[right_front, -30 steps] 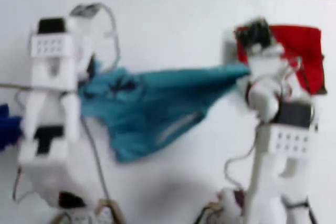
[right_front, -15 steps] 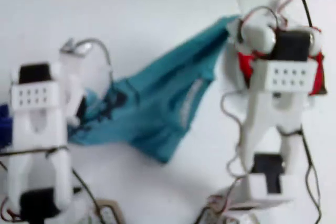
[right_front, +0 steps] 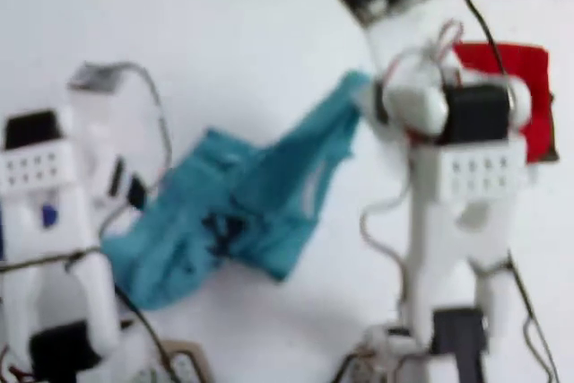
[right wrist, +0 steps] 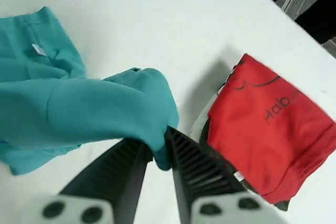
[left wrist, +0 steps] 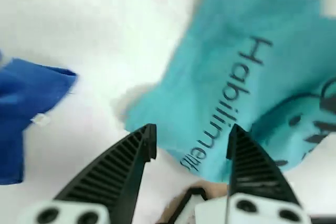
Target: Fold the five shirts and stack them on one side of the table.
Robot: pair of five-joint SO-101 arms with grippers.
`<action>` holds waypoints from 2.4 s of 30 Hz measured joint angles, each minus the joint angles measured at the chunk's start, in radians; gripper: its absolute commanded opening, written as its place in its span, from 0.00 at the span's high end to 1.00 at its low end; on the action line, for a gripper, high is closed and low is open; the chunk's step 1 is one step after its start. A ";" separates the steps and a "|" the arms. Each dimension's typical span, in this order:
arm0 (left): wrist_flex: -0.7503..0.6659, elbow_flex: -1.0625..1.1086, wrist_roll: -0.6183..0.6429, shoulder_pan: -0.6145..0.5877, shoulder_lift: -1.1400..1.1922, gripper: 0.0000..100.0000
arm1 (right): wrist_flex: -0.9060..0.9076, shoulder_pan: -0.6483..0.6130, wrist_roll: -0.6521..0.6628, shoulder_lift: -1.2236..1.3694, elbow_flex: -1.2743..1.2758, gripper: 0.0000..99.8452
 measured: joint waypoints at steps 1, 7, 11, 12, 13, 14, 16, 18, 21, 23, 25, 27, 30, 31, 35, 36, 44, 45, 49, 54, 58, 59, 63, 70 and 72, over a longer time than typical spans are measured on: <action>0.000 -0.041 0.005 -0.002 0.000 0.76 | 0.000 0.002 0.000 -0.049 0.074 0.98; -0.129 -0.109 0.106 0.124 0.089 0.76 | -0.100 0.052 0.000 -0.324 0.603 0.98; -0.193 -0.160 0.152 0.253 0.293 0.76 | -0.241 0.149 0.012 -0.512 0.916 0.98; -0.196 -0.186 0.161 0.279 0.356 0.76 | -0.264 0.166 0.025 -0.554 0.982 0.98; -0.201 -0.213 0.166 0.301 0.420 0.76 | -0.281 0.181 0.037 -0.589 1.042 0.98; -0.201 -0.247 0.170 0.315 0.485 0.76 | -0.292 0.190 0.049 -0.621 1.096 0.98; -0.204 -0.330 0.172 0.333 0.601 0.76 | -0.307 0.215 0.066 -0.672 1.183 0.98; -0.204 -0.428 0.172 0.344 0.703 0.76 | -0.313 0.239 0.075 -0.712 1.241 0.98; -0.175 -0.598 0.190 0.356 0.835 0.76 | -0.316 0.255 0.084 -0.755 1.297 0.98; -0.138 -0.712 0.245 0.361 0.919 0.76 | -0.316 0.256 0.084 -0.775 1.315 0.98; -0.089 -0.818 0.298 0.371 1.005 0.76 | -0.316 0.256 0.084 -0.789 1.321 0.98; -0.040 -0.918 0.350 0.385 1.088 0.76 | -0.316 0.258 0.084 -0.796 1.323 0.98; 0.038 -1.062 0.391 0.387 1.191 0.76 | -0.316 0.258 0.084 -0.804 1.323 0.98; 0.055 -1.105 0.396 0.385 1.220 0.76 | -0.316 0.258 0.084 -0.804 1.323 0.98; 0.075 -1.171 0.400 0.385 1.260 0.76 | -0.316 0.258 0.084 -0.804 1.323 0.98; 0.077 -1.177 0.400 0.385 1.261 0.76 | -0.319 0.259 0.084 -0.804 1.323 0.98; 0.078 -1.085 0.402 0.385 1.266 0.85 | -0.374 0.262 0.084 -0.804 1.323 0.98; 0.078 -1.076 0.402 0.385 1.266 0.88 | -0.377 0.262 0.084 -0.804 1.323 0.98; 0.078 -1.073 0.402 0.387 1.266 0.93 | -0.381 0.262 0.084 -0.804 1.323 0.98; 0.078 -1.082 0.402 0.387 1.266 0.93 | -0.381 0.262 0.084 -0.804 1.323 0.98; 0.078 -1.105 0.402 0.387 1.266 0.98 | -0.381 0.262 0.084 -0.804 1.326 0.98; 0.078 -1.114 0.402 0.387 1.266 0.97 | -0.381 0.262 0.084 -0.804 1.326 0.98; 0.078 -1.146 0.402 0.387 1.264 0.98 | -0.448 0.262 0.049 -0.804 1.378 0.98; 0.078 -1.151 0.299 0.368 1.082 0.98 | -0.660 0.262 -0.012 -0.783 1.316 0.98; 0.078 -1.151 0.276 0.356 0.991 0.98 | -0.694 0.262 -0.012 -0.717 1.234 0.98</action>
